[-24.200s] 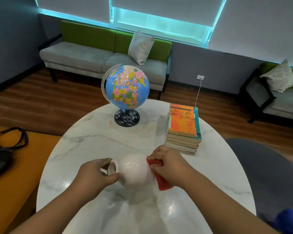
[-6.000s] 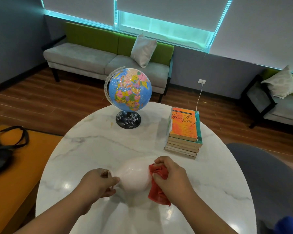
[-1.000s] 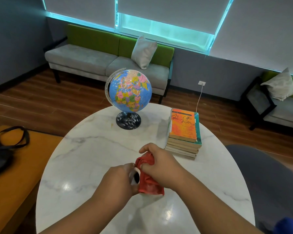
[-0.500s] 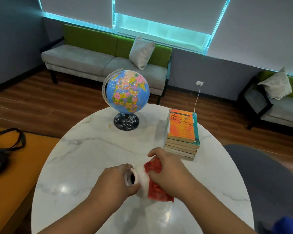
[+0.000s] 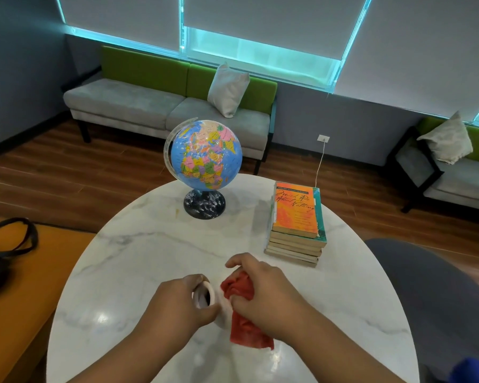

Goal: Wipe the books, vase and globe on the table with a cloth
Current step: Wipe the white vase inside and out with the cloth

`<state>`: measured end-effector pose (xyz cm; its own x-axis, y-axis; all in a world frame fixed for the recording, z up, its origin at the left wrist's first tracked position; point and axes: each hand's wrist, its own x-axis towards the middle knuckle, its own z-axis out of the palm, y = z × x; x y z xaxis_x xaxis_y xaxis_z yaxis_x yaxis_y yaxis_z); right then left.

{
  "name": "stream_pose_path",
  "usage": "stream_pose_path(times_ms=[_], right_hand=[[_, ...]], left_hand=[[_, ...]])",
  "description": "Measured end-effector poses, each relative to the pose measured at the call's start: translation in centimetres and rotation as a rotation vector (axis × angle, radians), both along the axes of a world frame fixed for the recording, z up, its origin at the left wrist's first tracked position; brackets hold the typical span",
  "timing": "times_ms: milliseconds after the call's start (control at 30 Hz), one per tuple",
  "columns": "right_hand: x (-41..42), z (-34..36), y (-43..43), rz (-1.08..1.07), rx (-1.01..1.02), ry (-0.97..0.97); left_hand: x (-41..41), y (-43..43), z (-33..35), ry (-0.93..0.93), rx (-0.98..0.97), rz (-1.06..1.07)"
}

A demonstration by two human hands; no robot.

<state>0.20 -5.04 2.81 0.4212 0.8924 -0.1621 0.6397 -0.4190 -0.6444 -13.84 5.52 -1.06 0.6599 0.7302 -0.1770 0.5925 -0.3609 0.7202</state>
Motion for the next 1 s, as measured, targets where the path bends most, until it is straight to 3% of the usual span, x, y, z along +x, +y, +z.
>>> stream_pose_path(times_ms=[167,333,400,600,767,933,1000], right_hand=[[3.2,-2.2,-1.8,-0.313,0.080,0.148],[5.1,-4.1,-3.4,-0.503,0.033,0.232],[4.7,-4.3,-3.5,-0.511,0.054,0.209],[1.1,-4.1,-3.2,-0.280,0.131,0.200],[3.2,-4.9,-3.5,-0.530,0.147,0.155],[0.6,-4.5,-3.1,-0.261,0.130,0.109],[0.5,-4.6,-2.9,-0.259,0.149,0.127]], left_hand=[[-0.8,0.2,-0.4,-0.058,-0.130,0.081],[-1.3,0.3,-0.6,-0.185,-0.456,0.203],[-1.3,0.4,-0.7,-0.235,-0.551,0.241],[-1.2,1.2,-1.6,-0.207,-0.548,0.312],[-2.1,1.0,-1.9,-0.168,-0.536,0.294],[-2.2,0.8,-2.2,-0.147,-0.505,0.297],[-2.3,0.7,-2.2,-0.146,-0.501,0.288]])
